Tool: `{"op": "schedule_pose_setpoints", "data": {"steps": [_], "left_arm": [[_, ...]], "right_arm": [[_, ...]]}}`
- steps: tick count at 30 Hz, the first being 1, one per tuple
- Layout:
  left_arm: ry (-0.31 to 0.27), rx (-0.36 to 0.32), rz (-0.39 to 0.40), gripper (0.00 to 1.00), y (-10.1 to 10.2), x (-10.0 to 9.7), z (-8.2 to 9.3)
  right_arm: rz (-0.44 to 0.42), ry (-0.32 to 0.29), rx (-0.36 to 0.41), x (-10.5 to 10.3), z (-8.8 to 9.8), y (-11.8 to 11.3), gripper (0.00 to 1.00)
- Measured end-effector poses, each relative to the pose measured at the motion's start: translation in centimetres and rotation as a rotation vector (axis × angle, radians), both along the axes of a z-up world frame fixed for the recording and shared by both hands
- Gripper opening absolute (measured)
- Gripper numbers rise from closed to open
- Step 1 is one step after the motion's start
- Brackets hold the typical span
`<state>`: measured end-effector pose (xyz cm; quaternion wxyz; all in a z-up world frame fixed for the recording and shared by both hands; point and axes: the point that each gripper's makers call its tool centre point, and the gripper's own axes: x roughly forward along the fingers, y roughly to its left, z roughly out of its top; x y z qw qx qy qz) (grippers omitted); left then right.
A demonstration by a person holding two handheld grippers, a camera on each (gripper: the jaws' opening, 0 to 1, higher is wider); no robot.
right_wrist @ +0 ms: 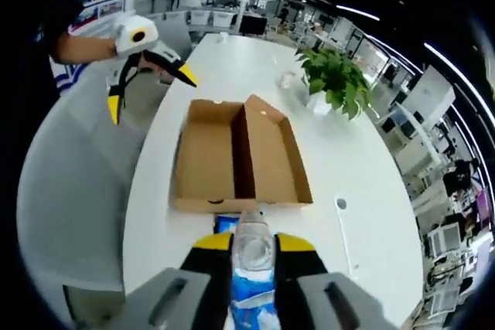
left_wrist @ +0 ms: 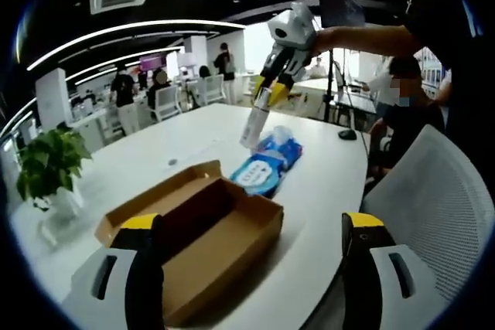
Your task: Operate the shoe box by opening the lid, removing the specified soft item, and placing it in the target area until the item is outside and the box remains undamaged.
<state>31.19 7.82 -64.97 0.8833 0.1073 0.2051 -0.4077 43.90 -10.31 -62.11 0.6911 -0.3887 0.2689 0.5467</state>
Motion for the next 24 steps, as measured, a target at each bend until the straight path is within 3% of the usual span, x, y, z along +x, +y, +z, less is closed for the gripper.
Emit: {"op": "schedule_pose_setpoints", "data": {"steps": [24], "left_arm": [[0.014,0.007,0.089,1.0,2.4,-0.4,-0.1]], "right_arm": [[0.163,-0.036,-0.204,7.4,-6.7,-2.0,0.16]]}}
